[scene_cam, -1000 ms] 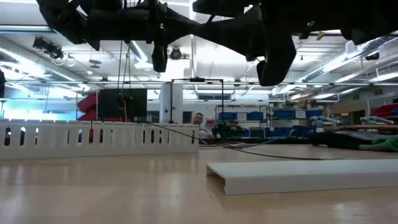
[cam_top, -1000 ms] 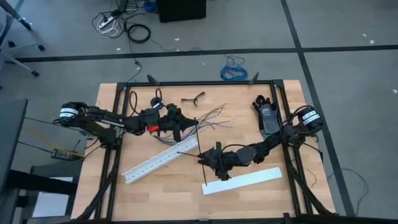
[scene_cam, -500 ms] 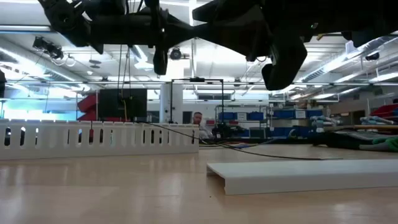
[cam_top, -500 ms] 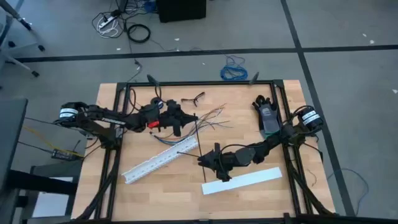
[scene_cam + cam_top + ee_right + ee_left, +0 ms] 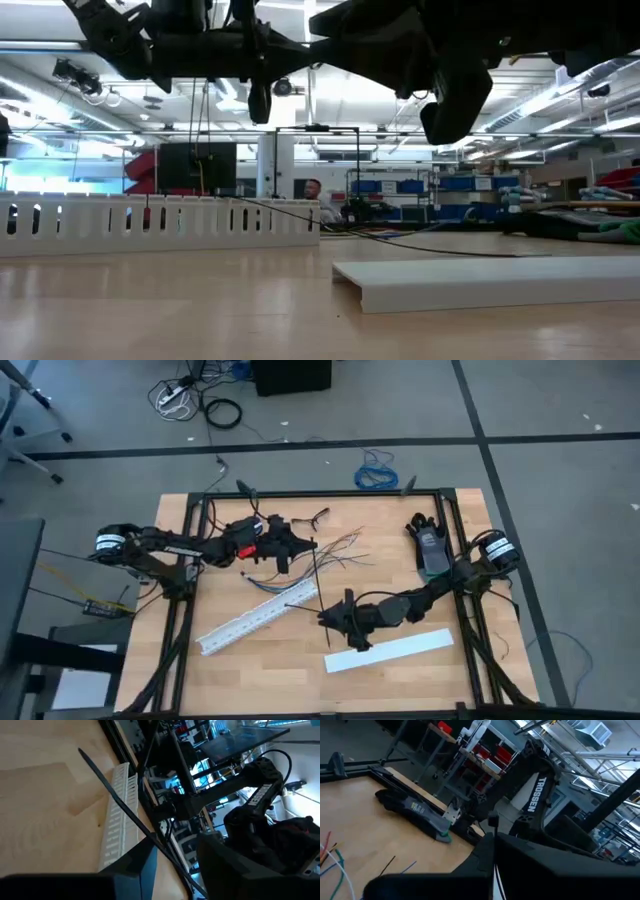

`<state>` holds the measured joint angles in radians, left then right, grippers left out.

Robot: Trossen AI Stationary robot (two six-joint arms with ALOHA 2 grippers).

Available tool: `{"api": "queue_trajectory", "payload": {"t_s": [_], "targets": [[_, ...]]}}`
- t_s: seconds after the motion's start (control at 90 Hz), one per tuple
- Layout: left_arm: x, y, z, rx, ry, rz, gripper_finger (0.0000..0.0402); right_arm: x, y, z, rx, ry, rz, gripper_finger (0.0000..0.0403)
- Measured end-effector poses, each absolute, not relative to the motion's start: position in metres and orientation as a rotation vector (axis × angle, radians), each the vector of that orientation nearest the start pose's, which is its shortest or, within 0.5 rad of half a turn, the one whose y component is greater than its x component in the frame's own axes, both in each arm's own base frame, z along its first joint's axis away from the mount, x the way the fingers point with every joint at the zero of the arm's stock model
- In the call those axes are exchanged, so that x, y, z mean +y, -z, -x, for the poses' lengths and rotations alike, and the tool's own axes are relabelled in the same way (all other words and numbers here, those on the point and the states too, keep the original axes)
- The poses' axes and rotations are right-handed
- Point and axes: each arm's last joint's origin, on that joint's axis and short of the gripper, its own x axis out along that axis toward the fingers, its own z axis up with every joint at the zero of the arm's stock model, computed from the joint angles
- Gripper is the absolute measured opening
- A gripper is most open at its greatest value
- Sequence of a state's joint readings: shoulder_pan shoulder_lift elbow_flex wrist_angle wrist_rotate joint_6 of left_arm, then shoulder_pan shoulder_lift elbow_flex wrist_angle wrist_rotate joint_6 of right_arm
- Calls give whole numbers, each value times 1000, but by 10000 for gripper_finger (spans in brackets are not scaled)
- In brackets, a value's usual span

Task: Ziptie cables
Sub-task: Insert the black zip tie into the locking head

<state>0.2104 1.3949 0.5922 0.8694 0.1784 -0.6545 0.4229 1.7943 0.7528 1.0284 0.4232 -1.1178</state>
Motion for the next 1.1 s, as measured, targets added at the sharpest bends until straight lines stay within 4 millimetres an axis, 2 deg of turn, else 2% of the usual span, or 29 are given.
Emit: {"api": "queue_trajectory", "payload": {"t_s": [0.533, 0.756, 0.889, 1.022, 1.1], "targets": [[63, -235, -276, -75, -24, 607, 0, 132, -179, -322, 11, -5, 1123, 124], [62, -235, -276, -73, -18, 591, 0, 132, -179, -322, 11, -5, 1123, 107], [62, -235, -276, -73, -19, 559, 0, 132, -179, -322, 11, -5, 1111, 77], [58, -235, -277, -66, 6, 523, 0, 131, -178, -323, 14, -4, 1059, 16], [54, -235, -278, -62, 21, 489, 0, 131, -178, -323, 19, -5, 1056, 6]]}}
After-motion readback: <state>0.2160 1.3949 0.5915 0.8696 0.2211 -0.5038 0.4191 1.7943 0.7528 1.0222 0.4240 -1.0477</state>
